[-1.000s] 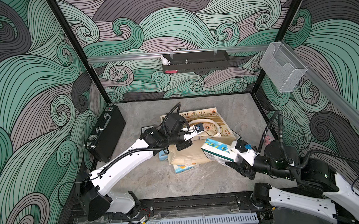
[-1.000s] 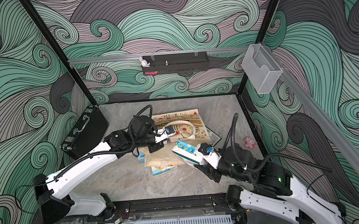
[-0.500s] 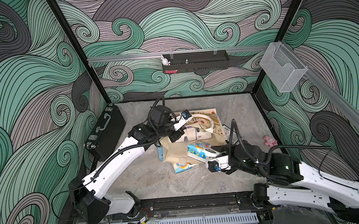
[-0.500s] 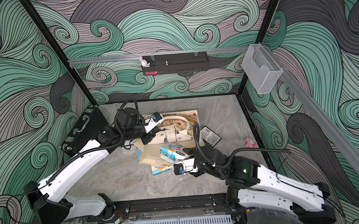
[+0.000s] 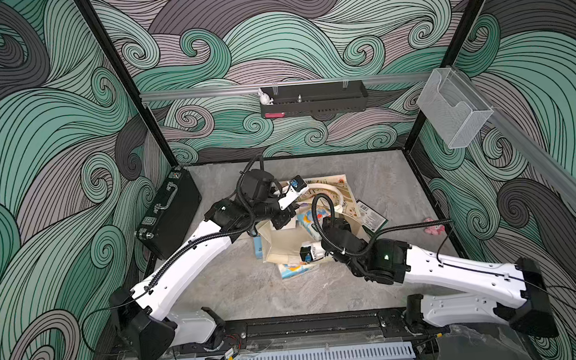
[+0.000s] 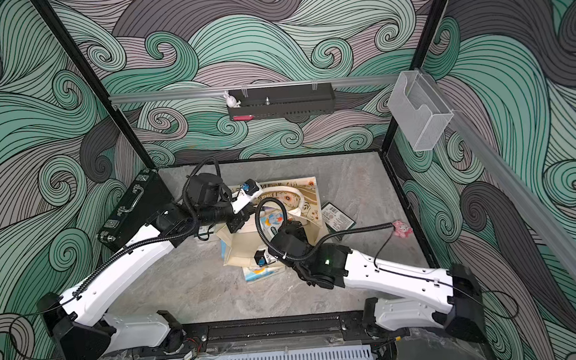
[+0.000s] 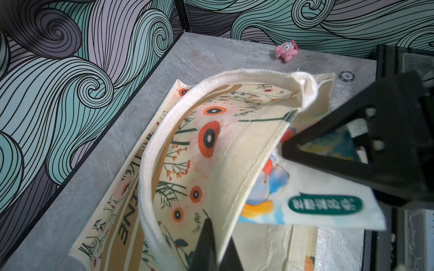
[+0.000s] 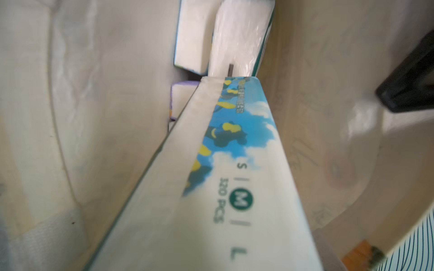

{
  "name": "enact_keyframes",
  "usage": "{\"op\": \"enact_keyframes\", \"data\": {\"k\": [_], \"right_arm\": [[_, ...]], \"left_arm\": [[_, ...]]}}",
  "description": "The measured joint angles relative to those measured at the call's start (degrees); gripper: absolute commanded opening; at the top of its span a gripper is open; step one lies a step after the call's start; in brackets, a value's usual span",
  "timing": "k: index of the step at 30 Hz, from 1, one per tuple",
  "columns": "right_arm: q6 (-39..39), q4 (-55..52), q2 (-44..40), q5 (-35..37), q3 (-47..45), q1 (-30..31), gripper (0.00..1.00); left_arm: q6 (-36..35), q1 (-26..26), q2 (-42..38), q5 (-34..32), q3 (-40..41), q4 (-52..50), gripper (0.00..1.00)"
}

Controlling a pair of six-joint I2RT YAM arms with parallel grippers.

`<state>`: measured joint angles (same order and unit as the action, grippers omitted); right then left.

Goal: Put tissues into the canvas bag
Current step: Place the pack of facial tissues in the canvas bag.

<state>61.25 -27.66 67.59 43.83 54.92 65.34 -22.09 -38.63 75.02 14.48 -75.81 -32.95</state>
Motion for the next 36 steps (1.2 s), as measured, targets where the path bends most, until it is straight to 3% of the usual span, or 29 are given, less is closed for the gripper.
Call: {"op": "enact_keyframes", "data": {"k": [13,25,26,27,29,36], "right_arm": [[0.4,9.7,2.8,5.3,-2.4,-7.8,0.6],[3.0,20.6,11.5,2.5,-4.6,-12.7,0.63],[3.1,21.3,12.2,1.8,-4.6,-12.9,0.65],[3.1,22.0,13.0,1.0,-4.6,-13.2,0.74],[3.1,23.4,14.4,-0.3,-4.6,-13.7,0.97],[-2.6,20.7,14.3,-5.8,-3.7,-14.7,0.99]], "left_arm": [[0.7,0.0,-0.4,1.2,0.0,0.0,0.0],[0.9,0.0,-0.4,1.9,0.2,0.0,0.0],[0.9,0.0,-0.4,1.9,0.2,0.0,0.0],[1.0,0.0,-0.4,2.1,0.2,0.0,0.0],[1.1,0.0,-0.4,2.1,0.2,0.0,0.0],[1.2,0.0,-0.4,2.3,0.3,0.0,0.0]]}}
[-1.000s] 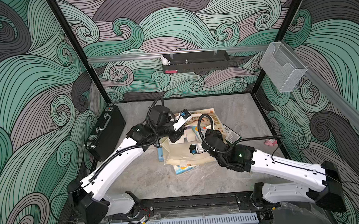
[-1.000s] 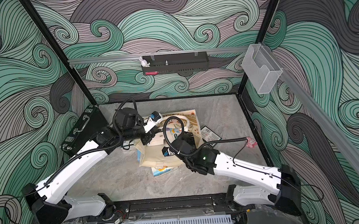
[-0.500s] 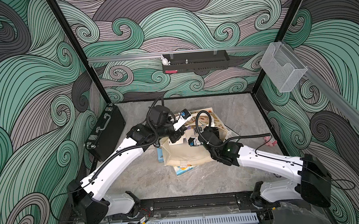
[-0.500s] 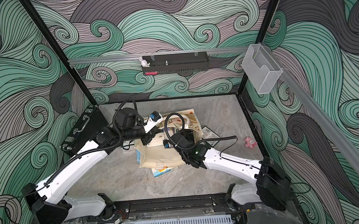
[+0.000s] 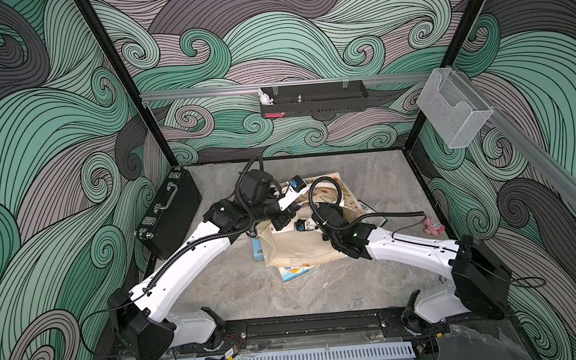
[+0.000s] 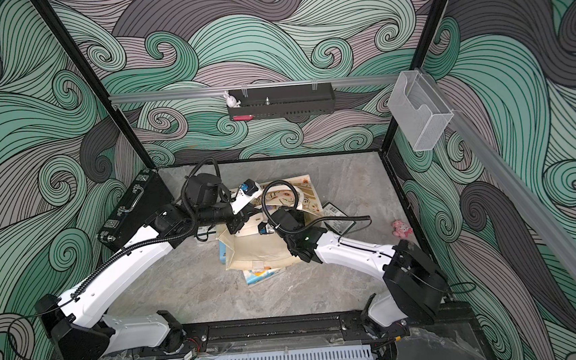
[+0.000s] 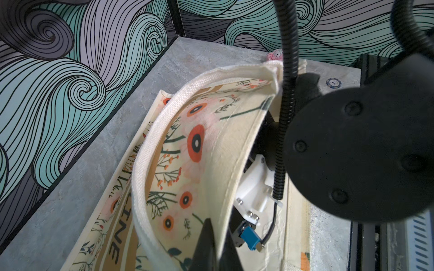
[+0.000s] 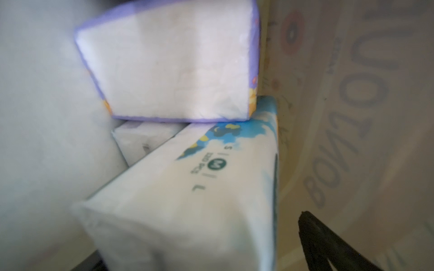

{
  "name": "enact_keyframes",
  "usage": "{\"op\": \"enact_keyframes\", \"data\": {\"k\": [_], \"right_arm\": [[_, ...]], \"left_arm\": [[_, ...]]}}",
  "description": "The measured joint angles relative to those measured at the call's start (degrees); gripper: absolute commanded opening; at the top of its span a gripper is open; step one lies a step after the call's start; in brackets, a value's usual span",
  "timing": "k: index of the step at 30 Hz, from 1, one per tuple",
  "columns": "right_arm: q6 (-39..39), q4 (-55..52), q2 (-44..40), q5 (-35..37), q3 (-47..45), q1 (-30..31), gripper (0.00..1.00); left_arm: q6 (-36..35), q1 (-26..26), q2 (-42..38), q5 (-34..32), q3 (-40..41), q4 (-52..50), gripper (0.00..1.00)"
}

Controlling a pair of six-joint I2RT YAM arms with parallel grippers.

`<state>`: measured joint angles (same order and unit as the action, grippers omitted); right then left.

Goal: Put tissues into the canvas bag
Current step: Place the pack of facial tissues in the canvas bag, then adjust the pack of facial tissues in the canvas bag.

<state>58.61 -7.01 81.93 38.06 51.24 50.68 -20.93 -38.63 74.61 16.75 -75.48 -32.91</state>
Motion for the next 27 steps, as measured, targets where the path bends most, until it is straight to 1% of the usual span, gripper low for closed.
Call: {"op": "enact_keyframes", "data": {"k": [2,5,7,8,9,10,11,12,16,20,23,27], "right_arm": [[-3.4,-2.9,-4.3,-3.8,0.0,0.3,0.99],[-8.6,-6.8,-13.2,-11.7,-0.1,0.5,0.97],[-11.6,-8.5,-18.9,-16.6,-0.7,0.8,0.91],[-12.9,-9.6,-21.4,-19.0,-1.0,0.8,0.83],[-14.2,-10.9,-23.6,-21.3,-1.2,0.8,0.7],[-14.9,-12.0,-25.1,-23.2,-1.3,0.9,0.48],[-15.9,-13.2,-26.1,-24.8,-1.3,0.9,0.16],[-16.6,-13.9,-26.7,-25.7,-1.3,0.9,0.0],[-18.7,-15.3,-26.6,-27.2,-2.4,0.9,0.0],[-19.3,-16.7,-23.5,-25.6,-3.0,0.8,0.0],[-18.9,-16.1,-19.3,-22.6,-2.9,0.4,0.0],[-18.5,-13.4,-10.9,-19.0,-1.8,-1.5,0.0]], "left_arm": [[0.0,0.0,0.0,0.0,0.0,0.0,0.0],[0.0,0.0,0.0,0.8,0.0,0.1,0.0],[0.0,-0.2,0.0,1.4,0.0,0.5,0.0],[0.0,-0.2,0.0,1.7,0.0,0.7,0.0],[0.0,-0.2,0.0,1.9,-0.1,1.0,0.0],[0.0,-0.2,0.0,2.1,-0.1,1.1,0.0],[0.0,-0.3,0.0,2.2,-0.1,1.1,0.0],[0.0,-0.3,0.0,2.2,-0.1,1.0,0.0],[0.0,-0.3,0.0,2.2,-0.1,1.0,0.0],[0.1,-0.3,0.0,2.1,-0.1,0.7,0.0],[0.2,-0.3,0.0,2.1,-0.1,0.6,0.0],[0.3,-0.3,0.0,1.9,-0.1,0.5,0.0]]}}
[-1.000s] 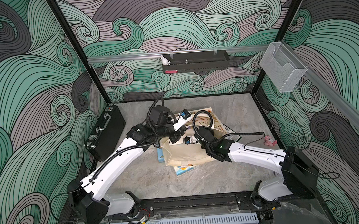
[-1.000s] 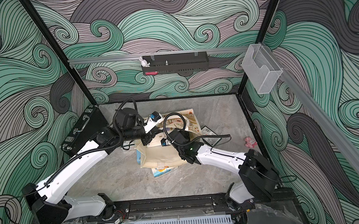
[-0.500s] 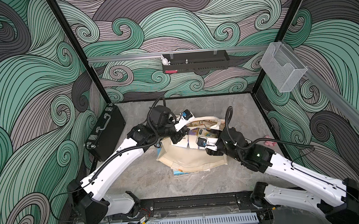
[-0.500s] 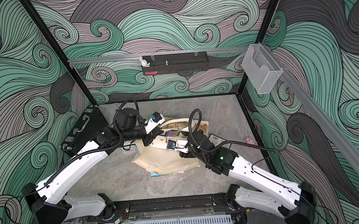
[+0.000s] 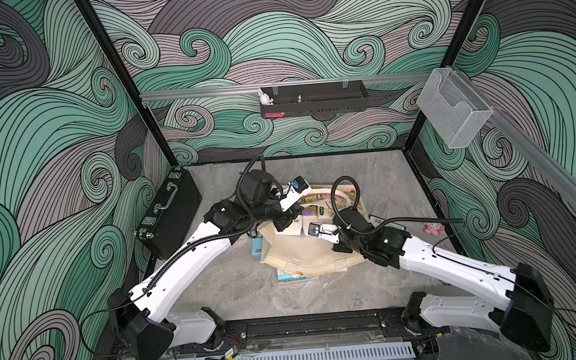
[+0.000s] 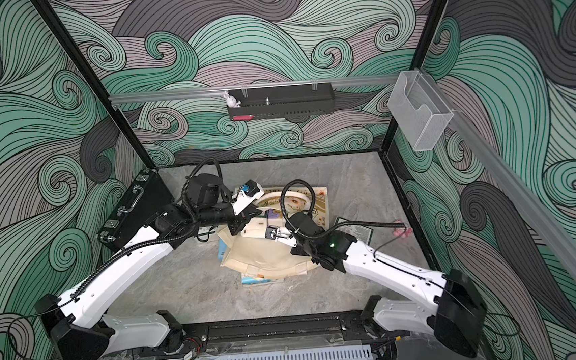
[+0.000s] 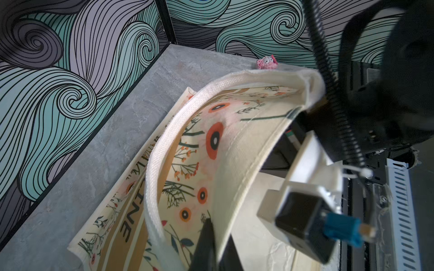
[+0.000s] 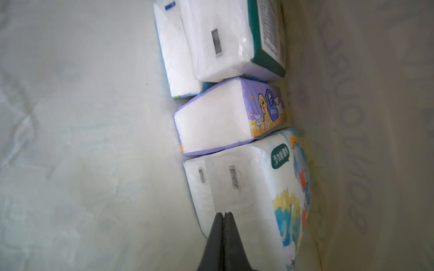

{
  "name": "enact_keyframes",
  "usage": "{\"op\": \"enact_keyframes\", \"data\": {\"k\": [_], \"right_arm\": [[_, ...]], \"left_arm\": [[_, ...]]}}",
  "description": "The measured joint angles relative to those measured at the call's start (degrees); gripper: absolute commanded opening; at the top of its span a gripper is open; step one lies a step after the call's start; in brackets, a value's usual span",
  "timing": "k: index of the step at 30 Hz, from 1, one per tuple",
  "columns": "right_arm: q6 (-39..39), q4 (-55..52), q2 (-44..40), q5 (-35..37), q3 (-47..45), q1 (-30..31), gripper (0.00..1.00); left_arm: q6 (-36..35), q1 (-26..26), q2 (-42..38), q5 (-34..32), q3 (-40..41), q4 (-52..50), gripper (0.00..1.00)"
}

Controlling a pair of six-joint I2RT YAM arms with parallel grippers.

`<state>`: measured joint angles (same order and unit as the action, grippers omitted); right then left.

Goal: Put tissues into the canvas bag
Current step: Adjust the pack of facial tissues in the canvas bag.

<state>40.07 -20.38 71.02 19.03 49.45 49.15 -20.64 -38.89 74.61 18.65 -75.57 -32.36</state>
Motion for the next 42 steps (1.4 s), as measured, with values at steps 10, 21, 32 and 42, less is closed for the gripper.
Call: {"op": "enact_keyframes", "data": {"k": [10,21,32,42], "right_arm": [[-0.5,11.0,12.1,5.2,4.0,-2.9,0.48],[-15.0,5.0,-2.3,-8.7,4.9,-3.5,0.59],[-51.6,4.0,-30.1,-32.3,-1.7,-3.2,0.0],[-61.2,15.5,-13.6,-4.1,-8.0,12.1,0.0]], "left_arm": [[0.8,0.4,0.0,-1.4,0.1,-0.2,0.0],[1.5,0.3,-0.2,-2.9,0.1,-0.2,0.0],[7.1,0.1,2.5,-10.2,-3.5,-2.6,0.0],[8.4,0.1,2.9,-10.3,-3.5,-2.8,0.0]]}}
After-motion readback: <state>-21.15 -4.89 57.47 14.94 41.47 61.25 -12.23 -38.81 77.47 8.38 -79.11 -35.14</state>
